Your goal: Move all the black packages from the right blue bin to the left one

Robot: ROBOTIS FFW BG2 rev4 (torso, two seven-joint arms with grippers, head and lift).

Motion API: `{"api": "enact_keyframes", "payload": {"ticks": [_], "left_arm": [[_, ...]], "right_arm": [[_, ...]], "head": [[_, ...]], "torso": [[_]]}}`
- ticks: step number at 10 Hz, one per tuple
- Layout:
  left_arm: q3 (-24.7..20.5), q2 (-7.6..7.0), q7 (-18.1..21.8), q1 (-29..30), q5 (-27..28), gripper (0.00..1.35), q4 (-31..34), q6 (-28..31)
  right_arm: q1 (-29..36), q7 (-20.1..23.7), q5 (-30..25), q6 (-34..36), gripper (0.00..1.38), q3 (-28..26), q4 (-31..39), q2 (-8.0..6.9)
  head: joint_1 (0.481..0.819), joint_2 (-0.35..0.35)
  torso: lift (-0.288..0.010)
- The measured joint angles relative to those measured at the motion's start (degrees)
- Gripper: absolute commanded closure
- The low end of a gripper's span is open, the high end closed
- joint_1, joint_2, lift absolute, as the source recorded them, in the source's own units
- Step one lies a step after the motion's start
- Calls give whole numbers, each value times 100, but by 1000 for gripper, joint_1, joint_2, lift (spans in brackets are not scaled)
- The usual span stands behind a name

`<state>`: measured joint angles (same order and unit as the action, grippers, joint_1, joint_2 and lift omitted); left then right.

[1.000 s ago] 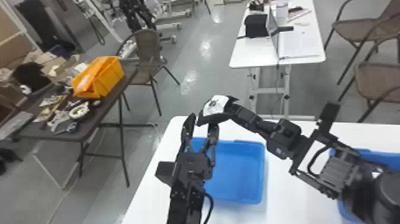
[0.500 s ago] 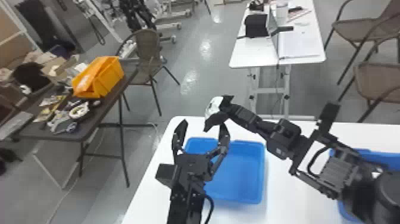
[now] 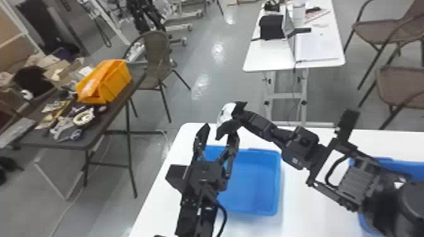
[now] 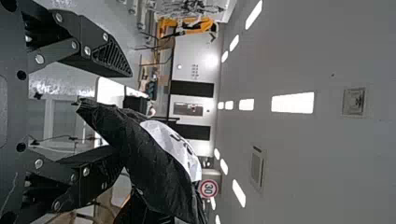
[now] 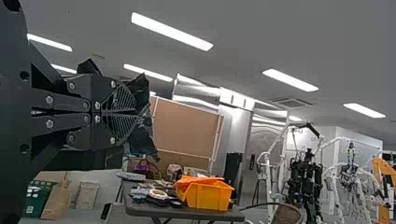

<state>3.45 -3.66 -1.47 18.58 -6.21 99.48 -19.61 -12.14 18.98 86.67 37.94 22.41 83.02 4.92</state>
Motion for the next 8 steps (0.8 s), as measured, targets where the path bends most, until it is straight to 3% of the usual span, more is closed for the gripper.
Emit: {"api": "enact_keyframes", "payload": {"ticks": [2, 3, 6, 7, 8], "left_arm": [[65, -180, 89, -85, -154, 1214, 67, 136], [69, -201, 86, -90, -157, 1214, 70, 112], [-21, -116, 186, -66, -70, 1214, 71, 54], [-29, -116, 198, -71, -55, 1214, 71, 47], [-40, -113, 199, -69, -47, 1214, 71, 32]], "right_arm": [[0, -5, 12, 30, 1274, 0, -27, -5], [-2, -9, 16, 37, 1276, 0, -30, -4], [-1, -26, 17, 37, 1271, 0, -30, -3], [2, -27, 15, 10, 1006, 0, -30, -4], [20, -23, -23, -88, 633, -1, -21, -4]], "head": [[695, 350], [695, 350], [695, 350], [695, 350], [695, 350]], "torso": [[0], [0], [0], [0], [0]]}}
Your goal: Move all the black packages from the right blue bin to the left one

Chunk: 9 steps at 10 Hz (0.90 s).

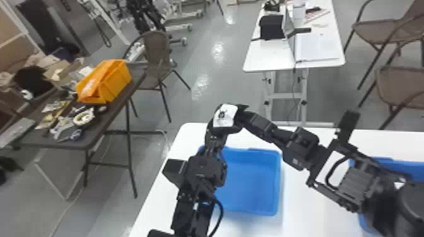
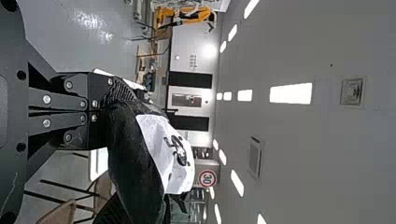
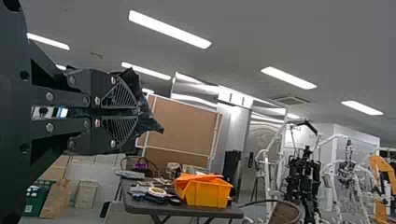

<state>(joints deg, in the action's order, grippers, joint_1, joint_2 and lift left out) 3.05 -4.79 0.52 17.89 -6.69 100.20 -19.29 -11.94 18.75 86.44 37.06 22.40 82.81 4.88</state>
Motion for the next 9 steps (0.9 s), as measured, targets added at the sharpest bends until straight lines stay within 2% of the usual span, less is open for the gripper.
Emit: {"api": "enact_keyframes", "payload": {"ticks": [1, 2, 4, 6, 7, 9], "left_arm": [[-8, 8, 1, 8, 6, 1214, 0, -12], [-33, 35, 1, 26, 22, 1214, 0, -26], [-140, 145, 0, 94, 37, 1214, 0, -17], [-186, 178, 1, 125, 37, 1214, 0, -11], [-209, 180, 1, 133, 26, 1214, 0, -3], [-309, 180, 75, 204, 20, 1214, -18, 203]], "right_arm": [[30, 5, -106, -84, 285, -34, 42, -3], [74, 25, -459, -122, 56, -196, 157, -18], [118, 255, -1449, -129, 150, -608, 440, -32], [214, 321, -2619, -149, 170, -1047, 838, -23], [339, 314, -3369, -257, 170, -1296, 1102, -22], [846, 209, -5228, -836, 171, -1816, 1495, -22]], "head": [[695, 350], [695, 345], [695, 326], [695, 299], [695, 268], [695, 187]], "torso": [[0], [0], [0], [0], [0], [0]]}}
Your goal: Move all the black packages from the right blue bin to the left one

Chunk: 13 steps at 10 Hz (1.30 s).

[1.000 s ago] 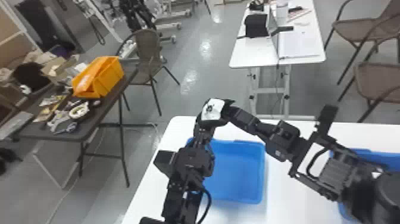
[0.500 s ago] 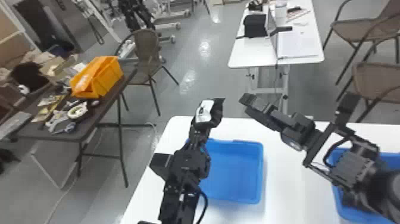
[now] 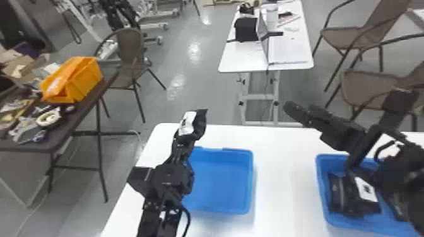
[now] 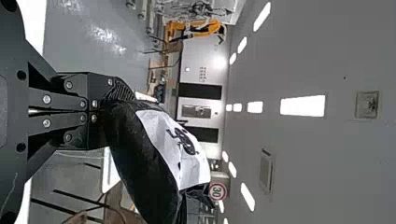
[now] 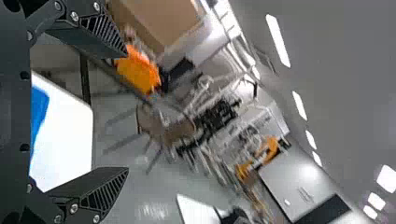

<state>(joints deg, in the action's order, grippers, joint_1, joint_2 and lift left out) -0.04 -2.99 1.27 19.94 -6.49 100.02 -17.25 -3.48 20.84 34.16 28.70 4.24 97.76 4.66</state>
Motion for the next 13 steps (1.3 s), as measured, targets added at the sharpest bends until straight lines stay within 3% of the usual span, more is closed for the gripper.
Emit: {"api": "enact_keyframes", "payload": {"ticks": [2, 4, 5, 7, 8, 10, 13], "left_arm": [[-127, -8, 290, 16, -106, 1214, -138, 473], [-224, -17, 684, -125, -260, 1213, -385, 1163], [-244, -18, 816, -259, -388, 1130, -597, 1475], [-274, 4, 894, -449, -670, -2, -961, 1848], [-293, 20, 893, -456, -669, 58, -1029, 1752], [-332, 90, 910, -362, -698, 306, -1003, 1501], [-499, 256, 859, -50, -682, 357, -436, 1265]], "right_arm": [[588, -69, -1419, -501, 171, -312, 21, 5], [1014, -29, -2025, -932, 173, -482, -121, 43], [1104, -1, -2098, -990, 173, -533, -169, 58], [1130, 49, -2144, -1007, 173, -555, -195, 69], [1125, 53, -2148, -1016, 173, -556, -195, 70], [1127, 52, -2120, -1025, 173, -556, -202, 70], [1167, 7, -2368, -990, 171, -556, -32, 69]], "head": [[695, 118], [695, 84], [695, 70], [695, 62], [695, 65], [695, 68], [695, 77]], "torso": [[0], [0], [0], [0], [0], [0], [0]]}}
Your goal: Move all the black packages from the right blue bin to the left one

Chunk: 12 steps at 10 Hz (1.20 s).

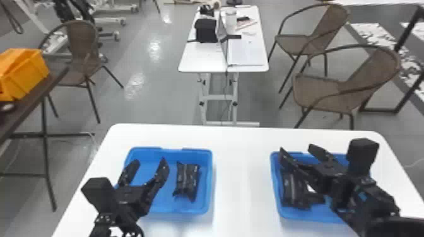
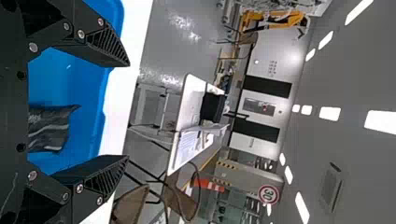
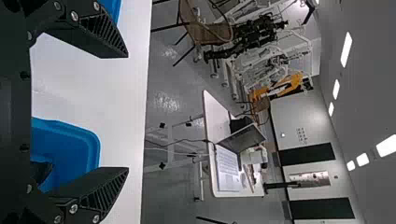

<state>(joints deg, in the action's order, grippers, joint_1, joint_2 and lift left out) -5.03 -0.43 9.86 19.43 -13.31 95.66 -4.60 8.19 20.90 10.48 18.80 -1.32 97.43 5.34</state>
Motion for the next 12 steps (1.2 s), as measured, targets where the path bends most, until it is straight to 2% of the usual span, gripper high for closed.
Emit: {"api": "enact_keyframes", "payload": {"ticks": [2, 5, 8, 10, 12], "left_arm": [[-182, 33, -15, 289, 43, 351, 659, 84], [-277, 34, -104, 666, 56, 349, 1238, 99], [-338, 34, -105, 791, 35, 349, 1312, 86], [-333, 34, -104, 794, 31, 349, 1315, 72], [-331, 34, -99, 790, 37, 349, 1315, 81]], "right_arm": [[192, -154, -541, 272, 173, -88, 417, -25], [703, -482, -1045, 434, 167, -610, 627, -218], [485, -473, -1072, 641, 173, -1004, -217, -216], [141, -358, -904, 610, 173, -1019, -945, -52], [-216, -290, -916, 505, 173, -958, -1524, 17]], "head": [[695, 79], [695, 20], [695, -24], [695, -36], [695, -37]], "torso": [[0], [0], [0], [0], [0]]}}
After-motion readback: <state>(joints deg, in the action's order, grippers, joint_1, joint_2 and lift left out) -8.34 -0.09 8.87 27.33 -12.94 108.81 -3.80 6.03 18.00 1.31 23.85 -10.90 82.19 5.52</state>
